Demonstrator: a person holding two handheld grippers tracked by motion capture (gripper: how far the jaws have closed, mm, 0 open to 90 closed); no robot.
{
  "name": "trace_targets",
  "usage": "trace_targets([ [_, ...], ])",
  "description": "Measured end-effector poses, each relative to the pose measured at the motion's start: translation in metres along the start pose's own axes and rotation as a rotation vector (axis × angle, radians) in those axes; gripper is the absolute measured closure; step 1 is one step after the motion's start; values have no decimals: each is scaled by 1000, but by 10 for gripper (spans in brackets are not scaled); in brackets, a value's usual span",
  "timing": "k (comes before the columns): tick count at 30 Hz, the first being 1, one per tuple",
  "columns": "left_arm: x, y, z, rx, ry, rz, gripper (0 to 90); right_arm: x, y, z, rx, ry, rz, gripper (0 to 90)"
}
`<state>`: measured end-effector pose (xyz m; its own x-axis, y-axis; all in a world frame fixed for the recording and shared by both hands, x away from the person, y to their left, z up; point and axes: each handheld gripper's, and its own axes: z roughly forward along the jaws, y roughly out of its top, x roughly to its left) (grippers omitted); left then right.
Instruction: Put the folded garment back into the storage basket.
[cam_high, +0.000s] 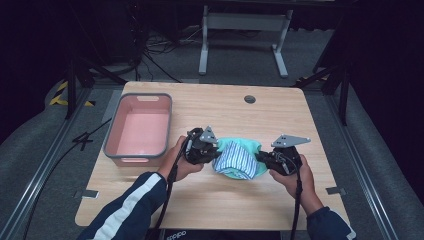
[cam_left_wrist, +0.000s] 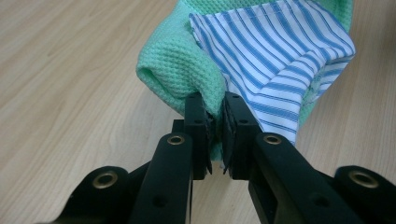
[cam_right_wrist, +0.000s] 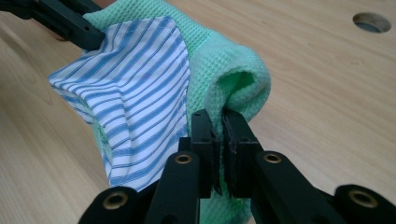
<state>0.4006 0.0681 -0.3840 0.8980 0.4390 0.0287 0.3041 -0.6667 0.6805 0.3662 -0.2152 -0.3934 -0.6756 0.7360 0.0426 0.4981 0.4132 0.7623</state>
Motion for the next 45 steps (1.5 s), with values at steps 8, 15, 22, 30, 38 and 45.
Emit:
trace_targets([
  [8, 18, 7, -19, -23, 37, 10, 820, 3, 34, 2, -31, 0, -36, 839],
  [15, 31, 10, -37, -63, 89, -24, 820, 7, 62, 4, -62, 5, -73, 839],
  [22, 39, 1, -58, -76, 138, -64, 820, 16, 87, 14, -50, 41, -127, 839],
  [30, 46, -13, -81, -74, 200, -98, 820, 29, 110, 28, -67, 82, -166, 839],
  [38, 56, -35, -112, -71, 276, -161, 821, 49, 134, 49, -84, 143, -207, 839],
  [45, 67, -51, -133, -55, 311, -202, 821, 74, 156, 67, -88, 176, -242, 838],
])
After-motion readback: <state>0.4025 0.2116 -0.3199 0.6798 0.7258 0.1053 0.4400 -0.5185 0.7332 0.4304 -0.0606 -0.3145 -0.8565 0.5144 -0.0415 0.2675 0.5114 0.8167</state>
